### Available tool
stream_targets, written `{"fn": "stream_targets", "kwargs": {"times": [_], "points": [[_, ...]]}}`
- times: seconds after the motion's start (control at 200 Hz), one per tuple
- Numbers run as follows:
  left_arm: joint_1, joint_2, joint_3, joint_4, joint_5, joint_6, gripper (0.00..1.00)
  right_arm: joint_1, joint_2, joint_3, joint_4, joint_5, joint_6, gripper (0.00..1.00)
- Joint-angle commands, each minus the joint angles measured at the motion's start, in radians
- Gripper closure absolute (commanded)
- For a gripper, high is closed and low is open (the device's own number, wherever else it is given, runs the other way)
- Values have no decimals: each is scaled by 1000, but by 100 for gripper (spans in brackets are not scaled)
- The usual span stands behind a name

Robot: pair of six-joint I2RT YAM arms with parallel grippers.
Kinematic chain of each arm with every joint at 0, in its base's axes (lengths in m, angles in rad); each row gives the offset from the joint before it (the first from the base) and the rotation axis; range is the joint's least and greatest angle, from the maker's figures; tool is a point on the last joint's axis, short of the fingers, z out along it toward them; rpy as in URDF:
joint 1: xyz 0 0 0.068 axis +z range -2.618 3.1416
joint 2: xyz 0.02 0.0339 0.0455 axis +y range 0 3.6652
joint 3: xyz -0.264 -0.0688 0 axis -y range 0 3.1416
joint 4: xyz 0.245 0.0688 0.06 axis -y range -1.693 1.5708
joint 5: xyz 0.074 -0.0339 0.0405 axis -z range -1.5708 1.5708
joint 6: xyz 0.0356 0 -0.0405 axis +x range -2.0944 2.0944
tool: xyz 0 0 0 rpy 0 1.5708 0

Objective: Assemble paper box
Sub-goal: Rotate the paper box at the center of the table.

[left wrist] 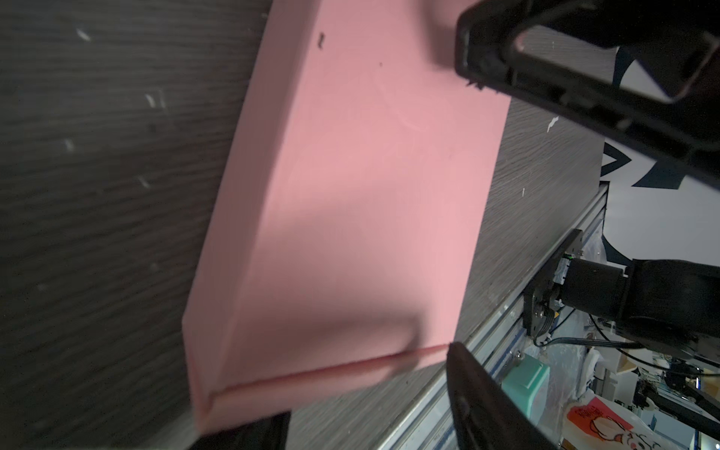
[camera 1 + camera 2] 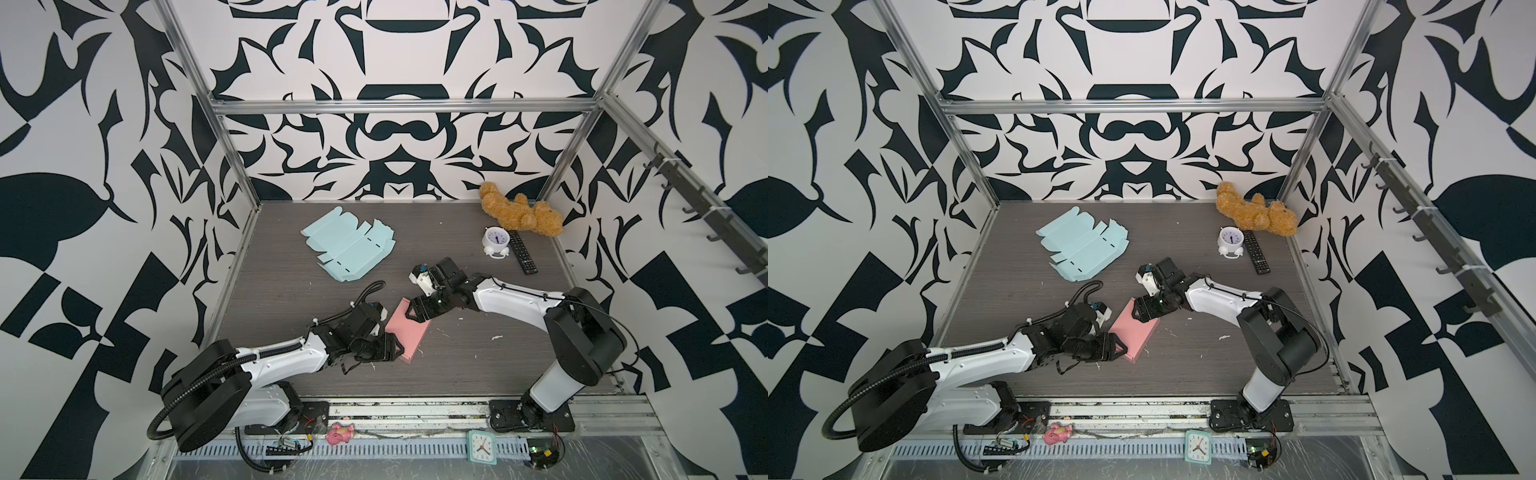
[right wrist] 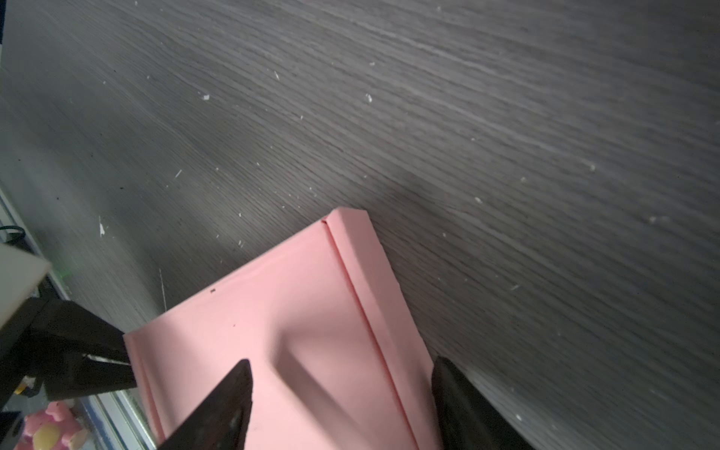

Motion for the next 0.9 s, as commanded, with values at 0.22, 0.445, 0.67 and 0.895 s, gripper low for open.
{"fn": "stream_targets", "kwargs": {"times": [0.22, 0.445, 0.67, 0.895], "points": [[75, 102, 93, 60, 46, 57, 38, -23, -77, -59, 50, -20, 42, 26], [104, 182, 191, 50, 61, 105, 40, -73, -117, -91, 64, -29, 49, 26], [130, 274, 278, 58, 96, 131, 40, -106, -131, -96, 64, -34, 49, 25], [163, 350, 361, 55, 128, 159, 41, -147, -135, -89, 70, -46, 49, 25]]}}
